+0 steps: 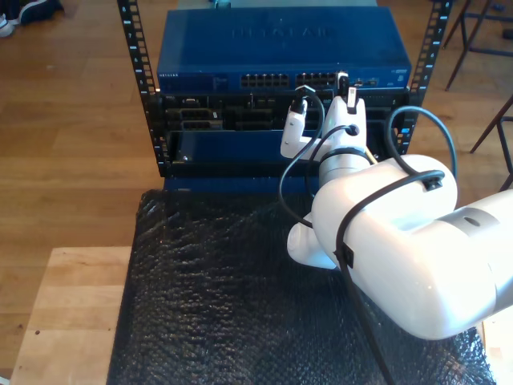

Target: Grab the cable and plug it in

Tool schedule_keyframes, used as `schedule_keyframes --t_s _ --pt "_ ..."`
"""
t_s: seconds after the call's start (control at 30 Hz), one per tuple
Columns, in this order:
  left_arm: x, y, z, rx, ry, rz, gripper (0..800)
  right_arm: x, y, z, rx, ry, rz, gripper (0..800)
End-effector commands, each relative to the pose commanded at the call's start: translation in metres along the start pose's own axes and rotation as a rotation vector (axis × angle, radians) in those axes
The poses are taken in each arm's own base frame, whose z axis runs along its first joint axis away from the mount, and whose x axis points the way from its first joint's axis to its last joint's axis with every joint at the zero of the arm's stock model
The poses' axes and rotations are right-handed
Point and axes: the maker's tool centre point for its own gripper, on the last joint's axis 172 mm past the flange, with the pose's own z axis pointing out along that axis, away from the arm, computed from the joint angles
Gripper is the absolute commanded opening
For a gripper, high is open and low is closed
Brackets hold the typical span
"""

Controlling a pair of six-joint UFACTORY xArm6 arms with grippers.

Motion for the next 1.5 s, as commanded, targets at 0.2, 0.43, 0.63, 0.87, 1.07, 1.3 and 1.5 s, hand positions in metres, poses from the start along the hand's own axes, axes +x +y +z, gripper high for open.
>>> schedule_keyframes --t_s 0.2,0.43,0.63,0.87,1.07,1.3,1.5 --pt "0.0 0.0 0.0 0.0 0.0 0.0 800 0.001 0.01 -0.002 0.014 0.005 0.013 326" --pt "0.0 0.0 0.0 0.0 0.0 0.0 800 -0.004 0.007 -0.014 0.067 0.011 0.001 355" --pt "0.0 0.0 0.0 0.001 0.0 -0.001 800 -0.007 0.007 -0.019 0.112 0.017 0.0 377" --pt "0.0 0.0 0.0 0.001 0.0 -0.001 800 -0.011 0.017 -0.028 0.142 0.021 0.002 397" --pt "0.0 0.0 0.0 0.0 0.0 0.0 800 -0.021 0.019 -0.045 0.193 0.023 -0.005 413" --pt "0.0 0.0 0.0 0.0 0.0 0.0 800 -0.027 0.025 -0.059 0.236 0.03 -0.003 482" --pt "0.0 0.0 0.0 0.0 0.0 0.0 800 -0.028 0.027 -0.066 0.284 0.041 0.006 534"
